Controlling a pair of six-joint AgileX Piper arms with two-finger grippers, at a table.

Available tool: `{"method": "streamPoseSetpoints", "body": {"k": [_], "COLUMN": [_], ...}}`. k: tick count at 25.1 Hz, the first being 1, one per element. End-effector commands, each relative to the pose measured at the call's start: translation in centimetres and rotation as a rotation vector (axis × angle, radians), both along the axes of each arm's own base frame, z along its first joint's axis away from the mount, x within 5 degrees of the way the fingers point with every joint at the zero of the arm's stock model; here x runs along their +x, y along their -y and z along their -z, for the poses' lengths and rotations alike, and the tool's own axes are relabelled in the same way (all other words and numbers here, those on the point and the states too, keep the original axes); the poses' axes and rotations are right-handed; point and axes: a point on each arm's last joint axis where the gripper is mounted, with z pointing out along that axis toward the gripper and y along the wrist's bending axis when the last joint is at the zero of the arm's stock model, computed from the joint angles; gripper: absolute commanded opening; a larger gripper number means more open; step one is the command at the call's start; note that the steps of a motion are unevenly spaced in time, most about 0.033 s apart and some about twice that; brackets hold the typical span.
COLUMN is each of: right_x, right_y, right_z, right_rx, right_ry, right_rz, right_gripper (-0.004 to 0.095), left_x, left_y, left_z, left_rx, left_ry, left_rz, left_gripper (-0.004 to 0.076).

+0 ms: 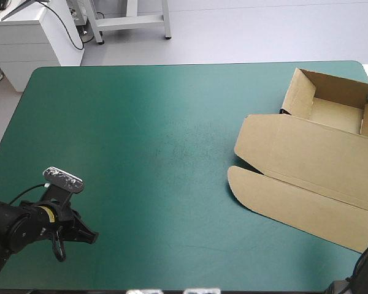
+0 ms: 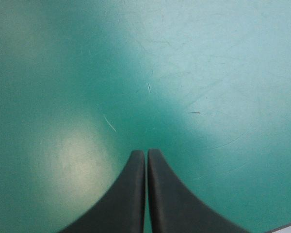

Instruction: Fold the box

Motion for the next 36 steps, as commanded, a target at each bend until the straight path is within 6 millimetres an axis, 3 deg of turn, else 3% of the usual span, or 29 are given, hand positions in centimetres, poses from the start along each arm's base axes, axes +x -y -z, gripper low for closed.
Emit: {"method": "streamPoseSetpoints", "body": {"k": [1,4,8,10,17,20,23,25,27,32,36], "right_x": [-1.2,-1.5,-1.9,-1.9,-1.7,-1.4,-1.7,-2.4,-3.0,-6.6,-11.9], "right_y": [-0.9,-1.6,-2.7,-3.3,-7.7,-10.5,-15.6,-17.9,-18.9,-21.0,-22.5], "right_z": [-4.9,-5.8,-6.8,-7.1,-9.2,-10.1,-11.5,-12.2,-12.5,-12.3,-10.6], "right_rx": [-0.013,0.033,0.061,0.068,0.061,0.058,0.060,0.065,0.070,0.138,0.253], "right_ry": [0.144,0.181,0.192,0.188,0.230,0.247,0.269,0.274,0.275,0.239,0.186], "right_rz": [-0.022,-0.038,-0.097,-0.130,-0.265,-0.335,-0.459,-0.511,-0.535,-0.593,-0.705], "right_gripper": [0.0730,0.0553,0.0108,-0.0013,-0.0017,-0.0017,-0.0018,-0.0018,-0.0019,-0.0019,-0.0019], "left_x": [0.3,0.3,0.3,0.3,0.2,0.2,0.1,0.2,0.4,0.9,1.0], "left_y": [0.2,0.2,0.2,0.2,0.3,0.5,0.6,0.6,0.7,0.9,0.9], "left_z": [-1.0,-1.0,-1.0,-1.0,-1.0,-0.9,-0.8,-0.9,-1.0,-1.3,-1.4], "left_rx": [-0.034,-0.034,-0.034,-0.035,-0.047,-0.070,-0.076,-0.081,-0.088,-0.115,-0.122], "left_ry": [0.056,0.056,0.056,0.057,0.053,0.044,0.040,0.053,0.069,0.137,0.152], "left_rz": [-0.004,-0.004,-0.004,-0.004,-0.003,-0.002,-0.001,-0.001,0.000,0.004,0.005], "left_gripper": [-0.0008,-0.0008,-0.0008,-0.0008,-0.0008,-0.0008,-0.0008,-0.0008,-0.0008,-0.0008,-0.0008]}}
